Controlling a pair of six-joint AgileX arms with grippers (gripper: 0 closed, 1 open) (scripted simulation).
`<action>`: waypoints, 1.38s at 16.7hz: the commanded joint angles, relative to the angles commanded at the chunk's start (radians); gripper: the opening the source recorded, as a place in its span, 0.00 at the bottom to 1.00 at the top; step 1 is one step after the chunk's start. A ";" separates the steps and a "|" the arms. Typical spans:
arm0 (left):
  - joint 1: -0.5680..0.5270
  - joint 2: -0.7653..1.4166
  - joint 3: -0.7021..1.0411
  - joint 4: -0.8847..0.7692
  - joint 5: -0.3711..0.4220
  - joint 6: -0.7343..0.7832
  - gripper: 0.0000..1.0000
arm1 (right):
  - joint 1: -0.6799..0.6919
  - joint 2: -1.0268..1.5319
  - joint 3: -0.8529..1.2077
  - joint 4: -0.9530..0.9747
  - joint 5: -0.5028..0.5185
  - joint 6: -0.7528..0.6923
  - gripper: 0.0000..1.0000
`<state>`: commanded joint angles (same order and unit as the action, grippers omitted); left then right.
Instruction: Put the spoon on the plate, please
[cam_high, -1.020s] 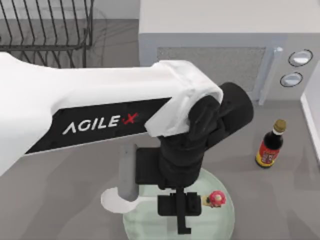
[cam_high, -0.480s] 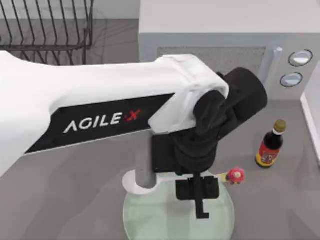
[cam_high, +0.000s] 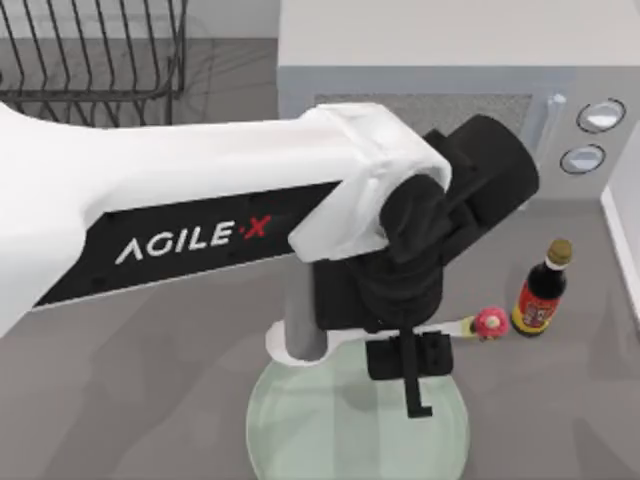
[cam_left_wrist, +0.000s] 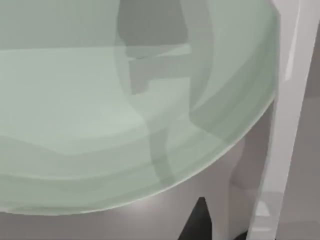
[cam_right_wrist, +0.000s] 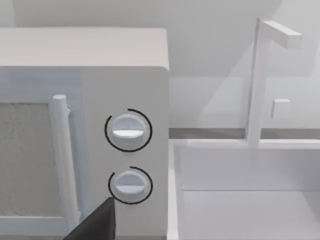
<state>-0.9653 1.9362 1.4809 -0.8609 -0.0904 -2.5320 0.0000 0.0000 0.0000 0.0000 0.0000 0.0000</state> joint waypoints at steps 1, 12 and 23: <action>0.002 -0.001 -0.007 0.001 0.004 0.001 0.00 | 0.000 0.000 0.000 0.000 0.000 0.000 1.00; -0.007 0.067 -0.137 -0.065 0.073 0.004 0.00 | 0.000 0.000 0.000 0.000 0.000 0.000 1.00; -0.008 0.069 -0.140 -0.065 0.074 0.004 0.45 | 0.000 0.000 0.000 0.000 0.000 0.000 1.00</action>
<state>-0.9729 2.0054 1.3410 -0.9264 -0.0162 -2.5278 0.0000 0.0000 0.0000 0.0000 0.0000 0.0000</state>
